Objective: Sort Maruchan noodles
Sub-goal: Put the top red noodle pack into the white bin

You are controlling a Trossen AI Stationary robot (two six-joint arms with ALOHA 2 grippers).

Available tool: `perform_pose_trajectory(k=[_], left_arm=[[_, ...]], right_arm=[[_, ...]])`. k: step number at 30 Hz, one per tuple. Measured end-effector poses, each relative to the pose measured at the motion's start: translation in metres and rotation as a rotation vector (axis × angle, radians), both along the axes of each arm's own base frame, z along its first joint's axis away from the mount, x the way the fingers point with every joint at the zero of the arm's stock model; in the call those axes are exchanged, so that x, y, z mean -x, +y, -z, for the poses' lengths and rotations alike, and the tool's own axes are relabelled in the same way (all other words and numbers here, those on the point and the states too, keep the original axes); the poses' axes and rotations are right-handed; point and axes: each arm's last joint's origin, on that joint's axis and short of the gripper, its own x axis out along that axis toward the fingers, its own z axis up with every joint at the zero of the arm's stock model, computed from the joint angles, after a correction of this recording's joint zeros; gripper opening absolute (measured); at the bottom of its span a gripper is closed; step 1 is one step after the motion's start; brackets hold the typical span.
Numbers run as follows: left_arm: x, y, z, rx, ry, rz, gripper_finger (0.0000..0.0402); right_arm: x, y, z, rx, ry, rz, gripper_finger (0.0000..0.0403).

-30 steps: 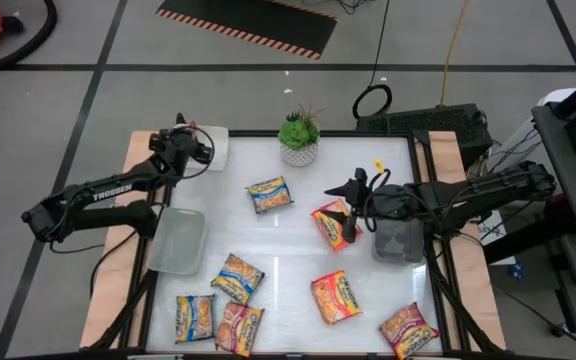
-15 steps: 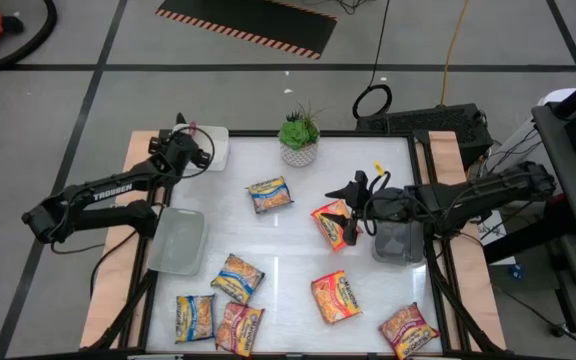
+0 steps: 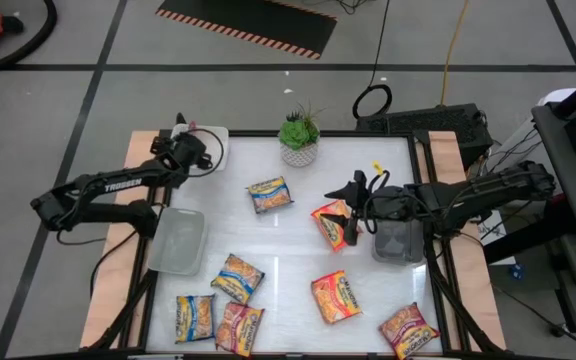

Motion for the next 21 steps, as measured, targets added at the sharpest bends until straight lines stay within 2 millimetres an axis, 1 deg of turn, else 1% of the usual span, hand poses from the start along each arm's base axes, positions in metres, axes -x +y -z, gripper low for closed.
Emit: perform_pose_trajectory(k=[2, 5, 7, 12, 15, 17, 21], left_arm=[[-0.001, 0.001, 0.001, -0.013, 0.006, -0.014, 0.0306], [-0.003, 0.002, 0.001, -0.032, -0.008, -0.022, 0.0277], [-0.004, 0.003, 0.0, -0.047, -0.031, -0.025, 0.0245], [-0.005, 0.004, -0.002, -0.06, -0.054, -0.017, 0.015], [-0.006, 0.005, -0.003, -0.076, -0.079, -0.02, 0.0109], [-0.008, 0.006, -0.005, -0.097, -0.099, -0.021, 0.0094], [-0.009, 0.007, -0.013, -0.148, -0.156, -0.02, 0.0087]], right_arm=[[0.0, 0.0, 0.0, -0.004, 0.001, -0.014, 0.0242], [0.0, 0.001, 0.0, 0.0, 0.003, -0.021, 0.0242], [0.0, 0.001, 0.0, 0.002, 0.003, -0.021, 0.0242], [0.0, 0.001, 0.0, 0.006, 0.004, -0.023, 0.0242], [0.0, 0.001, 0.0, 0.006, 0.004, -0.023, 0.0242], [0.0, 0.001, 0.0, 0.006, 0.004, -0.023, 0.0242], [0.0, 0.001, 0.0, 0.006, 0.005, -0.023, 0.0242]])
